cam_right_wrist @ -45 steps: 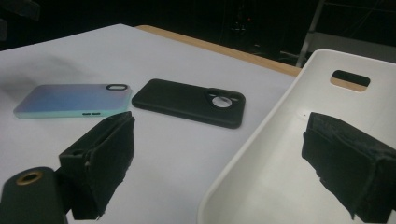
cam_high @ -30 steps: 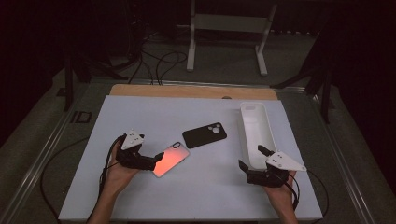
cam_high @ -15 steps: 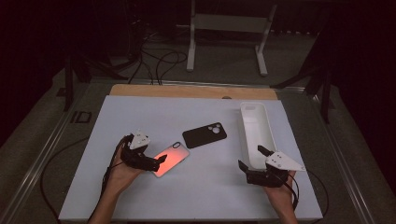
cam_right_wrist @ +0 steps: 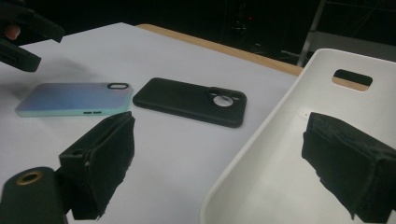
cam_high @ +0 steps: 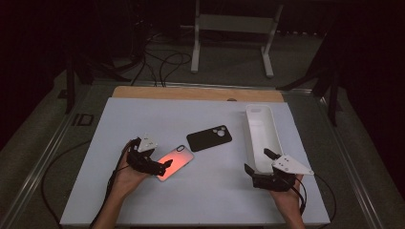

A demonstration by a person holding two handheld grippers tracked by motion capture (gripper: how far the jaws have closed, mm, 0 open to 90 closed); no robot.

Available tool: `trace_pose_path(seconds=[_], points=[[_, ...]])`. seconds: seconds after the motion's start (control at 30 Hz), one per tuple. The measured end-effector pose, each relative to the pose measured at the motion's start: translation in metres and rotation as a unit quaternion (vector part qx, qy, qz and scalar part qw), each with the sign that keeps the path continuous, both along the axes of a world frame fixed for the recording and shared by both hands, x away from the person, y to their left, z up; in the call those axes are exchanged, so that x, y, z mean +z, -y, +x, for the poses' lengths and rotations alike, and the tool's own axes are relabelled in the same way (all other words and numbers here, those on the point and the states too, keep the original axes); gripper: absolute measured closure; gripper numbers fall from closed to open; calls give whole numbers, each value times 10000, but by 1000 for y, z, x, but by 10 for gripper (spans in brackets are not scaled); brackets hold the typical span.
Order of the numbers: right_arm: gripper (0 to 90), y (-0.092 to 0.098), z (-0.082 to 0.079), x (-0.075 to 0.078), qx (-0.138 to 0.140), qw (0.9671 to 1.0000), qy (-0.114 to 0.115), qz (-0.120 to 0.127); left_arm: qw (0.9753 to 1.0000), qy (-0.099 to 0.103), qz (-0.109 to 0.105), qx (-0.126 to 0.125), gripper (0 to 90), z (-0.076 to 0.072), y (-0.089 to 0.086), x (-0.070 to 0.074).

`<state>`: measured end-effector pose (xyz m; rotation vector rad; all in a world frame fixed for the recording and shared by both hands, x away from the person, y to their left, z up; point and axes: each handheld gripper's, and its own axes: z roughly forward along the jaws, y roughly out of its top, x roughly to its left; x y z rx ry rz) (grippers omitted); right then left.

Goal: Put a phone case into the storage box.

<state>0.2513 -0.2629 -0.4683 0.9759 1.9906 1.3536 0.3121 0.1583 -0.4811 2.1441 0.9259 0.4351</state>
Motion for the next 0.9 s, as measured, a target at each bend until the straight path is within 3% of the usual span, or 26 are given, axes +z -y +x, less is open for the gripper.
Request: trace_pose_path(seconds=[0.9], points=[[96, -1, 0, 0, 29, 10000, -49, -40, 9982, -415, 429, -95, 1, 4, 12, -14]])
